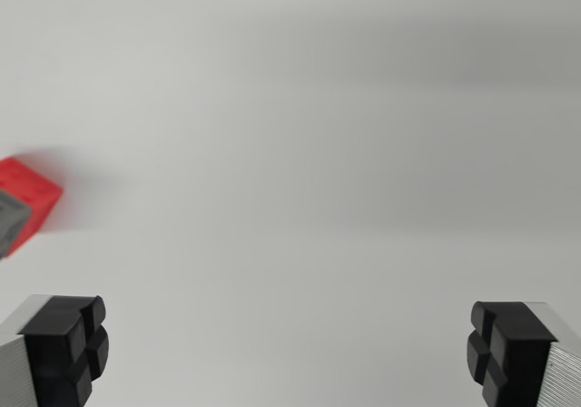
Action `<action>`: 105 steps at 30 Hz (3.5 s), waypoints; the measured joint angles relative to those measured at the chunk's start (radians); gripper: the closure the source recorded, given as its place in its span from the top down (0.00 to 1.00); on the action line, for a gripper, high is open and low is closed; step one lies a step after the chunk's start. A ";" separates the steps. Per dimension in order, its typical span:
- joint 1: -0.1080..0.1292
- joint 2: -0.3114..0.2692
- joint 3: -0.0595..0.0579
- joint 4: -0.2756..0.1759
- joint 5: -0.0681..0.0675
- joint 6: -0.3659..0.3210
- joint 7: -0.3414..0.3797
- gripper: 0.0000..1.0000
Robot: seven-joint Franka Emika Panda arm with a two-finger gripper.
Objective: Destack cube
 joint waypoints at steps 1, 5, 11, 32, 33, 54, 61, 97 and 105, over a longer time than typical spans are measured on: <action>0.000 0.000 0.000 0.000 0.000 0.000 0.000 1.00; 0.000 0.000 0.000 0.000 0.000 0.000 0.000 1.00; 0.000 0.000 0.000 0.000 0.000 0.000 0.000 1.00; 0.014 -0.003 0.006 -0.024 0.000 0.017 0.054 1.00; 0.015 -0.003 0.006 -0.027 0.000 0.019 0.061 1.00; 0.058 -0.013 0.026 -0.097 0.003 0.076 0.222 1.00; 0.076 -0.016 0.035 -0.124 0.006 0.100 0.291 1.00; 0.204 0.015 0.090 -0.244 0.015 0.257 0.751 1.00; 0.239 0.036 0.100 -0.259 0.015 0.295 0.863 1.00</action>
